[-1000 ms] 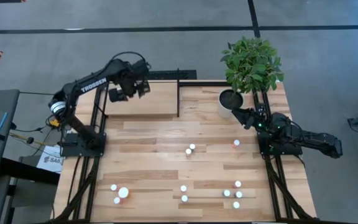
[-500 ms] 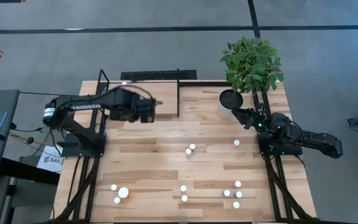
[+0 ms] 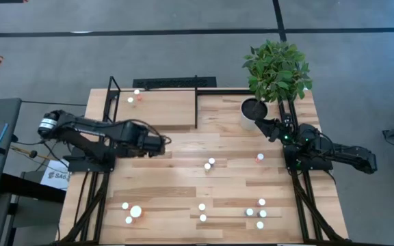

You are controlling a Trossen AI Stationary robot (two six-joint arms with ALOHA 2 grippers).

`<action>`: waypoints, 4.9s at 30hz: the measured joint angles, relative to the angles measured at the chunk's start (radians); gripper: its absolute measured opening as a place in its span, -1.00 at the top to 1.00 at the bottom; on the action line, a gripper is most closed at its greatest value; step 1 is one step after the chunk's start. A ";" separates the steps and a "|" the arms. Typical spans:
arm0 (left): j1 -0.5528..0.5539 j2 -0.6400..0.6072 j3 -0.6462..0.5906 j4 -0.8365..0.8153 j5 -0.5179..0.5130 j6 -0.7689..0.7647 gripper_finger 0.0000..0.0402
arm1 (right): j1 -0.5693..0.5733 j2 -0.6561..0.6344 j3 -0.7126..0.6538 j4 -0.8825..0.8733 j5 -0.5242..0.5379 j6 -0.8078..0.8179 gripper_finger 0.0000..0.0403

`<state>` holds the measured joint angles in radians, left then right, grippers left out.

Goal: Pick and place medicine bottles onto shelf by color
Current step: Put the big orange pill bottle on the shelf

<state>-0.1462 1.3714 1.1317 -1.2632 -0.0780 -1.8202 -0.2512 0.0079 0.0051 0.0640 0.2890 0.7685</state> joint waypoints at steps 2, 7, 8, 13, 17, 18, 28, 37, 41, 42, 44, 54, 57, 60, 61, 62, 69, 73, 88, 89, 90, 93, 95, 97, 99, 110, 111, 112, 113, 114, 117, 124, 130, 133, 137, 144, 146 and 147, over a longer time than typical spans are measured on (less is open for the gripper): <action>-0.044 -0.010 -0.046 0.043 0.044 -0.111 -0.30 | 0.000 0.000 0.000 0.000 0.000 0.000 -0.50; -0.190 -0.012 -0.103 0.109 0.108 -0.419 -0.30 | 0.000 0.000 0.000 0.000 0.000 0.000 -0.50; -0.229 -0.012 -0.103 0.123 0.099 -0.480 -0.30 | 0.000 0.000 0.000 0.000 0.000 0.000 -0.50; -0.416 -0.012 -0.103 0.163 0.006 -0.778 -0.30 | 0.000 0.000 0.000 0.000 0.000 0.000 -0.50; -0.521 0.003 -0.103 0.215 0.009 -0.971 -0.30 | 0.000 0.000 0.000 0.000 0.000 0.000 -0.50; -0.542 0.005 -0.103 0.232 0.011 -1.001 -0.30 | 0.000 0.000 0.000 0.000 0.000 0.000 -0.50; -0.636 0.005 -0.103 0.316 0.101 -1.105 -0.30 | 0.000 0.000 0.000 0.000 0.000 0.000 -0.50; -0.661 0.060 -0.103 0.351 0.112 -1.150 -0.41 | 0.000 0.000 0.000 0.000 0.000 0.000 -0.50; -0.666 0.089 -0.103 0.366 0.098 -1.150 -0.49 | 0.000 0.000 0.000 0.000 0.000 0.000 -0.50; -0.667 0.092 -0.103 0.366 0.097 -1.150 -0.52 | 0.000 0.000 0.000 0.000 0.000 0.000 -0.50; -0.667 0.097 -0.103 0.367 0.097 -1.150 -0.57 | 0.000 0.000 0.000 0.000 0.000 0.000 -0.50; -0.673 0.115 -0.102 0.381 0.093 -1.146 -0.86 | 0.000 0.000 0.000 0.000 0.000 0.000 -0.50; -0.678 0.137 -0.103 0.382 0.091 -1.135 -0.91 | 0.000 0.000 0.000 0.000 0.000 0.000 -0.50; -0.680 0.155 -0.103 0.400 0.087 -1.135 -0.92 | 0.000 0.000 0.000 0.000 0.000 0.000 -0.50; -0.681 0.160 -0.103 0.399 0.081 -1.134 -0.92 | 0.000 0.000 0.000 0.000 0.000 0.000 -0.50; -0.681 0.164 -0.103 0.398 0.081 -1.131 -0.92 | 0.000 0.000 0.000 0.000 0.000 0.000 -0.50; -0.681 0.195 -0.103 0.401 0.097 -1.126 -0.92 | 0.000 0.000 0.000 0.000 0.000 0.000 -0.50; -0.681 0.226 -0.103 0.417 0.091 -1.118 -0.92 | 0.000 0.000 0.000 0.000 0.000 0.000 -0.50; -0.679 0.235 -0.103 0.424 0.100 -1.041 -0.91 | 0.000 0.000 0.000 0.001 0.000 0.000 -0.50; -0.679 0.235 -0.103 0.424 0.101 -1.038 -0.91 | 0.000 0.000 0.000 0.001 0.000 0.000 -0.50; -0.679 0.235 -0.103 0.424 0.100 -1.036 -0.91 | 0.000 0.000 0.000 0.001 0.000 0.000 -0.50; -0.679 0.235 -0.103 0.424 0.101 -1.015 -0.84 | 0.000 0.000 0.000 0.001 0.000 0.000 -0.50; -0.679 0.235 -0.103 0.424 0.100 -1.001 -0.75 | 0.000 0.000 0.000 0.001 0.000 0.000 -0.50; -0.679 0.235 -0.103 0.425 0.092 -0.995 -0.64 | 0.000 0.000 0.000 0.001 0.000 0.000 -0.50; -0.679 0.235 -0.103 0.425 0.087 -0.989 -0.51 | 0.000 0.000 0.000 0.001 0.000 0.000 -0.50; -0.679 0.233 -0.102 0.437 0.058 -0.988 0.08 | 0.000 0.000 0.000 0.001 0.000 0.000 -0.50; -0.679 0.233 -0.102 0.439 0.051 -0.988 0.12 | 0.000 0.000 0.000 0.001 0.000 0.000 -0.50; -0.679 0.233 -0.102 0.442 0.046 -0.988 0.14 | 0.000 0.000 0.000 0.001 0.000 0.000 -0.50; -0.679 0.233 -0.102 0.443 0.043 -0.988 0.15 | 0.000 0.000 0.000 0.001 0.000 0.000 -0.50; -0.679 0.233 -0.102 0.443 0.043 -0.988 0.15 | 0.000 0.000 0.000 0.001 0.000 0.000 -0.50; -0.679 0.233 -0.102 0.443 0.041 -0.988 0.11 | 0.000 0.000 0.000 0.001 0.000 0.000 -0.50; -0.667 0.233 -0.102 0.442 0.038 -0.981 0.12 | 0.000 0.000 0.000 0.001 0.000 0.000 -0.50; -0.624 0.233 -0.102 0.433 0.038 -0.954 0.16 | 0.000 0.000 0.000 0.001 0.000 0.000 -0.50; -0.588 0.230 -0.102 0.420 0.040 -0.918 0.12 | 0.000 0.000 0.000 0.001 0.000 0.000 -0.50; -0.526 0.203 -0.102 0.397 0.039 -0.849 0.11 | 0.000 0.000 0.000 0.001 0.000 0.000 -0.50; -0.384 0.121 -0.102 0.341 0.031 -0.714 0.14 | 0.000 0.000 0.000 0.001 0.000 0.000 -0.50; -0.341 0.097 -0.102 0.321 0.028 -0.678 0.12 | 0.000 0.000 0.000 0.001 0.000 0.000 -0.50; -0.319 0.084 -0.102 0.310 0.027 -0.665 0.11 | 0.000 0.000 0.000 0.001 0.000 0.000 -0.50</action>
<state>-0.4648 1.4557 1.0298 -0.9529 -0.0508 -2.4855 -0.2512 0.0079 0.0051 0.0647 0.2890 0.7685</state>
